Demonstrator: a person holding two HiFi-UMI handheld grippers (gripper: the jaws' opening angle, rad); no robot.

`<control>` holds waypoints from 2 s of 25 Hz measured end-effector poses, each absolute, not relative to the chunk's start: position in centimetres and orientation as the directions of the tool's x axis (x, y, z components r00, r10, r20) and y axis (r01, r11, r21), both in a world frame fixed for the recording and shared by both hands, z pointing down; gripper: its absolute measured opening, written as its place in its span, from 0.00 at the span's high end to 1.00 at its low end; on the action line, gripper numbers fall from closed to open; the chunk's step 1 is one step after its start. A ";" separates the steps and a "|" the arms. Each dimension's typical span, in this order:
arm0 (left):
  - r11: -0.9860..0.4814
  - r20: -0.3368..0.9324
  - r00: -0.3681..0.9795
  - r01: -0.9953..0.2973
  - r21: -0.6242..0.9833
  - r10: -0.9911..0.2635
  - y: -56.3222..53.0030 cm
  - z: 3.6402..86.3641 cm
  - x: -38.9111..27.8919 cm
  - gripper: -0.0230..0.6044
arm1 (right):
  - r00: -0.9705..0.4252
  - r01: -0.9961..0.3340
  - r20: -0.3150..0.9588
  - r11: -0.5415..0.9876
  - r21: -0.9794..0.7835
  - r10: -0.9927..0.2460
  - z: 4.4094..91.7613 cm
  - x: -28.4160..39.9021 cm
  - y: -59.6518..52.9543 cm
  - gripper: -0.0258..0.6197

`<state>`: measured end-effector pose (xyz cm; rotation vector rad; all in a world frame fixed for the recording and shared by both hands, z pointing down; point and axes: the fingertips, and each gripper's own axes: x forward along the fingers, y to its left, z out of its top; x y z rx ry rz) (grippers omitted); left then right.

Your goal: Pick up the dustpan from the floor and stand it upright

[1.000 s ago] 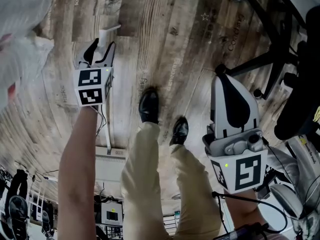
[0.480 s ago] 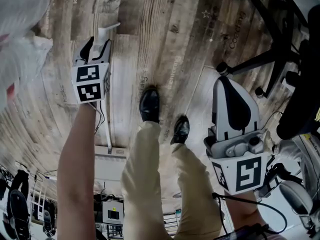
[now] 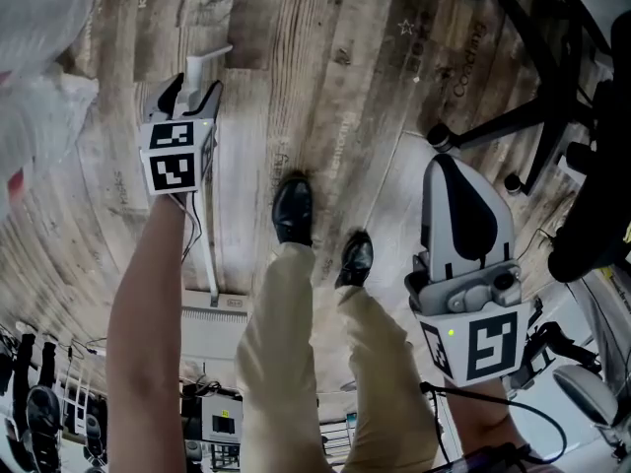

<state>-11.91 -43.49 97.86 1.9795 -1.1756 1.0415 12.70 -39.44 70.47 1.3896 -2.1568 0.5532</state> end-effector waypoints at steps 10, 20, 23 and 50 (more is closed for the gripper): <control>-0.417 0.889 0.274 -0.903 0.106 -0.367 -42.7 99.3 -12.4 0.67 | -0.340 -0.917 0.623 0.396 -0.053 -0.705 70.7 13.4 -39.6 0.96; -0.410 0.893 0.251 -0.908 0.084 -0.374 -42.8 98.9 -12.5 0.77 | -0.353 -0.909 0.617 0.415 -0.047 -0.703 70.2 13.4 -39.4 0.96; -0.402 0.895 0.246 -0.912 0.083 -0.373 -42.8 98.7 -12.6 0.77 | -0.350 -0.909 0.616 0.415 -0.042 -0.706 70.1 13.8 -39.2 0.96; -0.323 0.755 0.221 -0.946 0.014 -0.617 -39.6 75.3 -14.5 0.79 | -0.453 -0.866 0.451 0.500 -0.017 -0.769 52.5 12.2 -36.5 0.96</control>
